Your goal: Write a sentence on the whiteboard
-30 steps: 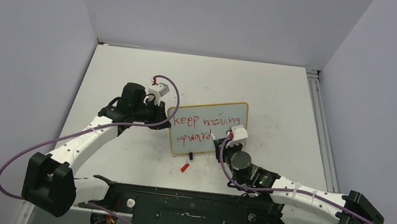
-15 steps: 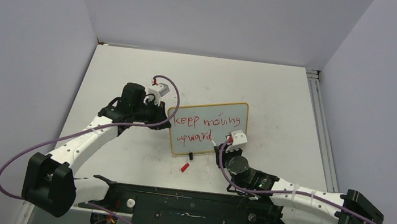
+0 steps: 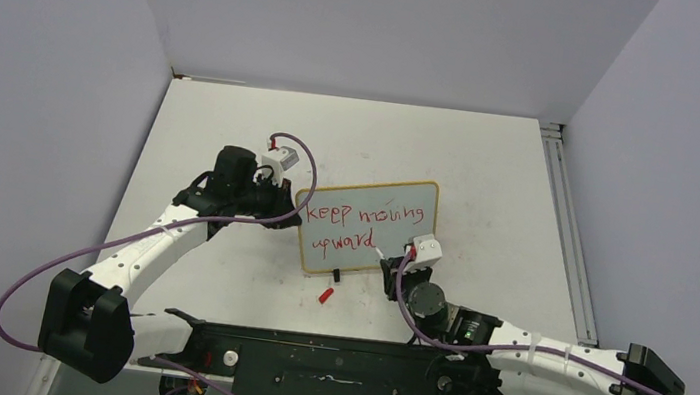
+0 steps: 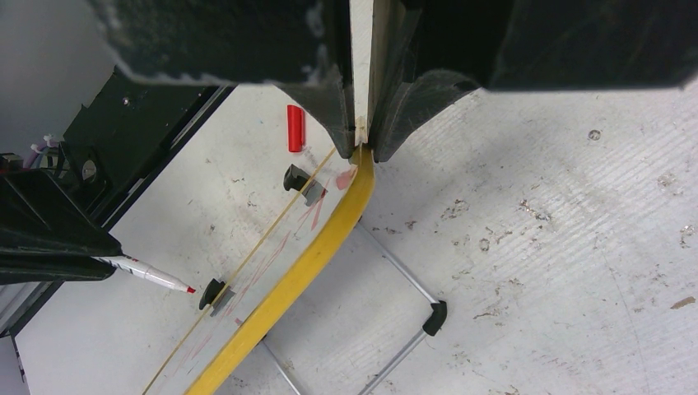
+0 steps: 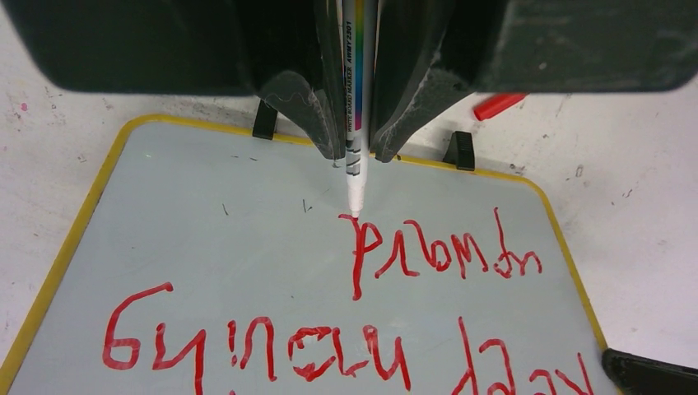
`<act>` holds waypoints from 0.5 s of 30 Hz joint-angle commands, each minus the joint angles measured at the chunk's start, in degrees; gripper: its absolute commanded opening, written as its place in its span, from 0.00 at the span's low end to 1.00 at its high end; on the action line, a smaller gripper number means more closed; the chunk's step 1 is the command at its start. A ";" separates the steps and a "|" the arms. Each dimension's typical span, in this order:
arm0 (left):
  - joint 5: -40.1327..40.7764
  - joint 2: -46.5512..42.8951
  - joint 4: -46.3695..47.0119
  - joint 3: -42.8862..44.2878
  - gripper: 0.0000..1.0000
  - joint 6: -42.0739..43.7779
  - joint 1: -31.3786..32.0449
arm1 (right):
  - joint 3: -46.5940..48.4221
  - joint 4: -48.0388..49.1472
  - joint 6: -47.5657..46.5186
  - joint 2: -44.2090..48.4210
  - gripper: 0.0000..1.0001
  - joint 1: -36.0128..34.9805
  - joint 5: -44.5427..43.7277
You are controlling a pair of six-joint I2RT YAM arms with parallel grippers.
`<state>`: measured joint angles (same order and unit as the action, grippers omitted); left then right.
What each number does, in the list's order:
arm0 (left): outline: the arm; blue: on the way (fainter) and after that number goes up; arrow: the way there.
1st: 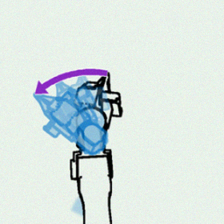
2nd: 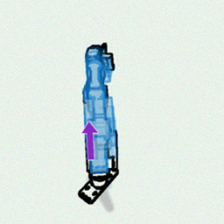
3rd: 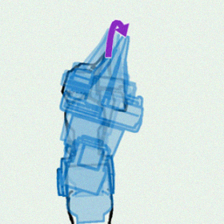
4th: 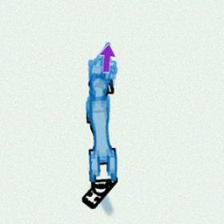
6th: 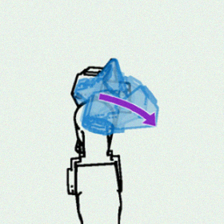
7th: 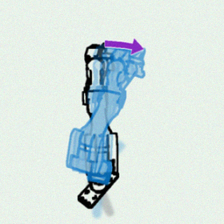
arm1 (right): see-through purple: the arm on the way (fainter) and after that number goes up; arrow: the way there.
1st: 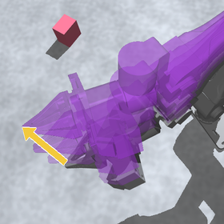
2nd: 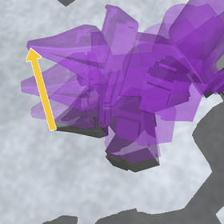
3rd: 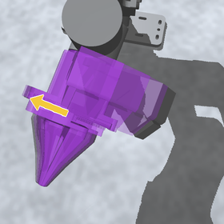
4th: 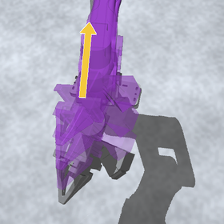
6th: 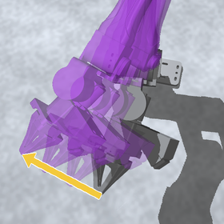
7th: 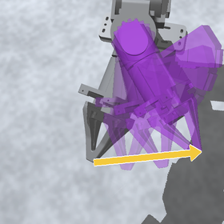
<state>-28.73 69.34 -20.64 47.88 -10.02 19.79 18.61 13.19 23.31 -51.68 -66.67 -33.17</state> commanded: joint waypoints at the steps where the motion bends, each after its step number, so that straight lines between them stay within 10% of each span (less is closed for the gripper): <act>1: -0.45 -0.95 0.52 0.99 0.00 -0.17 0.32 | 1.55 -1.15 -0.30 1.57 0.05 -2.31 -4.40; 15: -0.66 -1.01 0.67 0.90 0.00 -0.20 0.25 | 1.34 -0.57 0.24 -0.78 0.05 -2.53 -7.69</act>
<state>-28.73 69.32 -20.64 47.88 -10.02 19.79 18.63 10.81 23.81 -52.07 -68.84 -38.79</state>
